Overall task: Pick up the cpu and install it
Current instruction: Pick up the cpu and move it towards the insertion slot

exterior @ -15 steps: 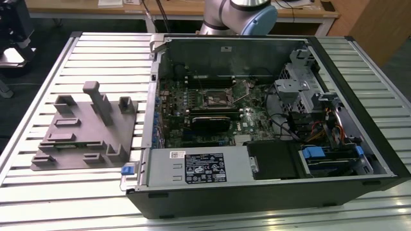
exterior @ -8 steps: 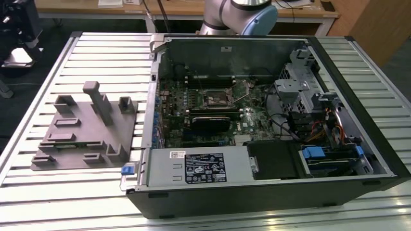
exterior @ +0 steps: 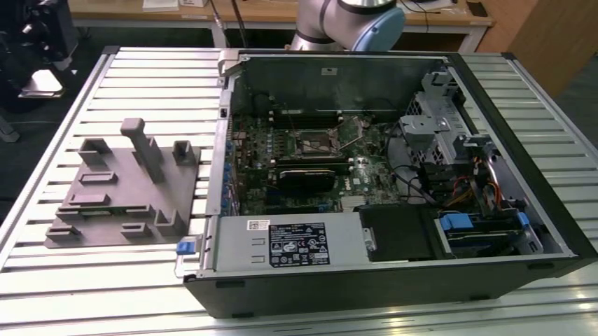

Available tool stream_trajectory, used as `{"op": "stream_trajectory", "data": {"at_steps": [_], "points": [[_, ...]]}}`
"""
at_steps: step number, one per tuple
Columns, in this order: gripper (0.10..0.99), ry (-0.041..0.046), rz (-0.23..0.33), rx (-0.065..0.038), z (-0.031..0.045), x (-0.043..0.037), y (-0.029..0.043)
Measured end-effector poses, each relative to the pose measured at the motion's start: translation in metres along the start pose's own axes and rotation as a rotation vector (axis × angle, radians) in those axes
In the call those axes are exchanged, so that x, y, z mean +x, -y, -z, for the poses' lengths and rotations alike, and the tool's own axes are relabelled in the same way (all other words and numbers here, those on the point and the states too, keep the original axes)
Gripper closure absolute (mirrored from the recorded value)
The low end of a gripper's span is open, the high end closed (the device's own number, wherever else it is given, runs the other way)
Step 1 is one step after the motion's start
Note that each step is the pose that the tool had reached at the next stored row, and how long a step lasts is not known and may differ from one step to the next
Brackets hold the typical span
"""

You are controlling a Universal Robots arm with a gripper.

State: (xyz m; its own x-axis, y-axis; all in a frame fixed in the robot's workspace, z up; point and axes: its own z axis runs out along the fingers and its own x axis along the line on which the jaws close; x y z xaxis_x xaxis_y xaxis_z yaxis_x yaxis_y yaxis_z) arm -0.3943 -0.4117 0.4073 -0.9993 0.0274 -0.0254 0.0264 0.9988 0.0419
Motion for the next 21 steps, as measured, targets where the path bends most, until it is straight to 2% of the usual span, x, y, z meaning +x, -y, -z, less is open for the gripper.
{"op": "stream_trajectory", "data": {"at_steps": [21], "points": [[0.549,0.0,0.0,0.0,-0.0013,-0.05,-0.0013]]}}
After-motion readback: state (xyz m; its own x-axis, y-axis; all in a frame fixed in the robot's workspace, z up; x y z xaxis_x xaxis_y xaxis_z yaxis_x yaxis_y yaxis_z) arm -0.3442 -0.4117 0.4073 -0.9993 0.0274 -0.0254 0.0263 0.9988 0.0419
